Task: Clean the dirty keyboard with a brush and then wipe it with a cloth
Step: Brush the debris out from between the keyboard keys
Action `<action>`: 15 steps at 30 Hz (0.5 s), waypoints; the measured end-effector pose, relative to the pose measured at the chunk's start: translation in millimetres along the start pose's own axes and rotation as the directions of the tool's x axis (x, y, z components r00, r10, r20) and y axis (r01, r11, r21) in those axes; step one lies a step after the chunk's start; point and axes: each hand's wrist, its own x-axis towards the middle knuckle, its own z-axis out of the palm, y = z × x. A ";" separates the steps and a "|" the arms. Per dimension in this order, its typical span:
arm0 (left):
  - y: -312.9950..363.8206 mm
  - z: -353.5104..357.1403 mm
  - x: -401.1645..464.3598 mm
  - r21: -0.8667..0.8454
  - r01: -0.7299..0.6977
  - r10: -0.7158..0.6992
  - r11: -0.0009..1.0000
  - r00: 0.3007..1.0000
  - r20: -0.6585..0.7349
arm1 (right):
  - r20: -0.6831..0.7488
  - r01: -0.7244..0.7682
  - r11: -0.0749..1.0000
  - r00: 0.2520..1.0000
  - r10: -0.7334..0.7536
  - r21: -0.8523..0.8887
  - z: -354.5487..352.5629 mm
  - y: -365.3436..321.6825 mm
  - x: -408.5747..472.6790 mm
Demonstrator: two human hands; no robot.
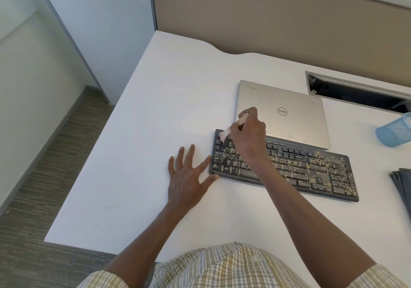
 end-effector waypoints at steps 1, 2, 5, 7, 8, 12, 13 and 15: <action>0.2 0.1 -0.1 0.001 0.000 0.000 1.000 1.000 0.001 | 0.003 -0.005 1.000 1.000 0.005 -0.012 1.6 0.4 -0.7; 0.5 0.1 -0.3 -0.004 0.002 -0.002 1.000 1.000 0.004 | 0.021 -0.006 0.999 1.000 0.007 -0.035 2.2 1.4 -2.0; 0.6 -0.2 0.1 -0.013 0.005 -0.005 1.000 1.000 0.000 | 0.062 -0.007 0.998 0.998 0.010 -0.062 0.4 1.4 -2.0; 0.4 -0.5 0.3 0.001 0.005 -0.005 1.000 1.000 0.008 | 0.019 -0.016 1.000 1.000 0.017 -0.017 -0.1 1.0 -1.5; 0.6 -0.5 0.1 0.003 0.005 -0.005 1.000 1.000 0.010 | 0.005 -0.010 1.000 1.000 0.010 -0.012 0.4 1.2 -2.3; 0.7 -0.5 0.1 -0.002 0.002 -0.002 1.000 1.000 0.006 | 0.080 0.010 0.997 0.997 -0.004 -0.070 -0.4 1.6 -4.8; 0.6 -0.6 0.2 -0.001 0.000 0.000 1.000 1.000 0.002 | 0.078 0.009 0.998 0.997 -0.005 -0.057 -1.2 0.7 -4.3; 0.5 -0.5 0.1 -0.002 -0.002 0.002 1.000 1.000 0.001 | 0.045 0.026 0.999 0.999 -0.024 -0.040 -1.6 0.6 -3.5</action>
